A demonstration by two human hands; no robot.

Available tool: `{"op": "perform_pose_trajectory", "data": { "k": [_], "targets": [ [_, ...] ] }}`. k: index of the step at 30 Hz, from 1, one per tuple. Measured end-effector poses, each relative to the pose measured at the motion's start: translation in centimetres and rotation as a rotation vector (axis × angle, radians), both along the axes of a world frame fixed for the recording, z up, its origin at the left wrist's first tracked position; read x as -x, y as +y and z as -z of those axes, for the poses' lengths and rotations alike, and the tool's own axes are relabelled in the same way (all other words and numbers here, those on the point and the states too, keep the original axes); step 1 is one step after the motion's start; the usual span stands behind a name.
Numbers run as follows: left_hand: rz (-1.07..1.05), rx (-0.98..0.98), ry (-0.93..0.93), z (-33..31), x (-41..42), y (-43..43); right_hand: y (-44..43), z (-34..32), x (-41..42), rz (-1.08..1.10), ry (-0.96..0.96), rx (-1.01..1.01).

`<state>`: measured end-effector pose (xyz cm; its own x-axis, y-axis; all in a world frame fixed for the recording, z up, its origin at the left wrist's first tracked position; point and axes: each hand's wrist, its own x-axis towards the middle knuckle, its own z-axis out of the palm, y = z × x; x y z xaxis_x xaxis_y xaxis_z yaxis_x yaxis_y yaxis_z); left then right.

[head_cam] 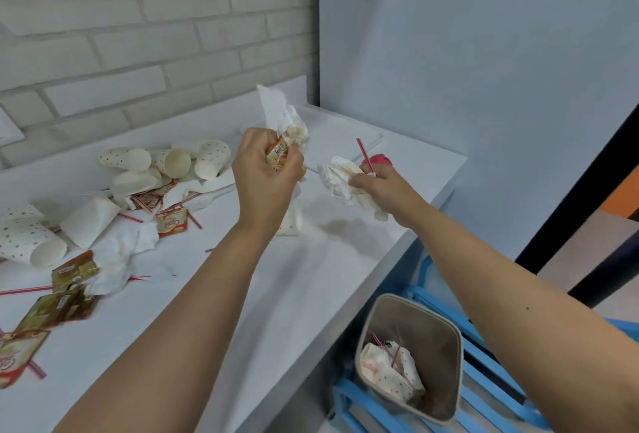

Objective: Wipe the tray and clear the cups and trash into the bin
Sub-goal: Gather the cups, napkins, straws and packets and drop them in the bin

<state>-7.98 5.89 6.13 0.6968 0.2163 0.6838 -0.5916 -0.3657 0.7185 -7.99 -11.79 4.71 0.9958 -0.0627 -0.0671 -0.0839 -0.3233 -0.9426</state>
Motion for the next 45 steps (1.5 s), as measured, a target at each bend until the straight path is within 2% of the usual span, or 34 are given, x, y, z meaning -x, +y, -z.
{"op": "perform_pose_trajectory", "data": {
  "k": [3, 7, 11, 15, 17, 21, 25, 27, 29, 36, 38, 41, 45],
  "targets": [
    [0.083, -0.046, 0.096, 2.7, 0.9, -3.2, -2.7, 0.7, 1.3, 0.011, 0.044, -0.010],
    [0.260, -0.030, 0.422, 6.6, 1.1, -4.5, -5.5, 2.7, 2.0, -0.043, 0.079, 0.046],
    [0.347, -0.059, 0.633, 7.8, 1.5, -5.2, -7.7, 4.3, 2.3, -0.050, 0.100, 0.062],
    [0.568, -0.034, 0.916, 9.0, 1.3, -5.2, -8.8, 5.9, 2.4, -0.092, 0.121, 0.091],
    [0.650, -0.028, 0.997, 9.6, 1.0, -4.5, -9.2, 6.5, 2.4, -0.128, 0.135, 0.127],
    [0.696, -0.028, 1.051, 10.6, 0.8, -4.0, -10.3, 7.7, 2.5, -0.223, 0.271, 0.220],
    [0.795, -0.015, 1.074, 11.0, 1.1, -5.2, -11.0, 10.0, 3.1, -0.431, 0.558, 0.454],
    [0.827, -0.026, 1.077, 11.1, 1.1, -5.9, -11.1, 11.7, 3.4, -0.425, 0.641, 0.589],
    [0.850, -0.045, 1.073, 11.4, 1.1, -6.5, -11.2, 13.5, 3.7, -0.381, 0.686, 0.612],
    [0.881, -0.055, 1.069, 11.5, 1.1, -6.6, -10.5, 15.3, 4.9, -0.434, 0.693, 0.727],
    [0.884, -0.054, 1.068, 11.7, 1.1, -6.5, -10.2, 14.1, 4.4, -0.410, 0.644, 0.646],
    [0.899, -0.031, 1.051, 11.7, 1.2, -6.4, -9.1, 11.2, 3.7, -0.320, 0.548, 0.376],
    [0.937, 0.082, 0.999, 10.2, 1.3, -5.3, -6.8, 6.5, 3.1, -0.348, 0.367, 0.409]
  ]
}}
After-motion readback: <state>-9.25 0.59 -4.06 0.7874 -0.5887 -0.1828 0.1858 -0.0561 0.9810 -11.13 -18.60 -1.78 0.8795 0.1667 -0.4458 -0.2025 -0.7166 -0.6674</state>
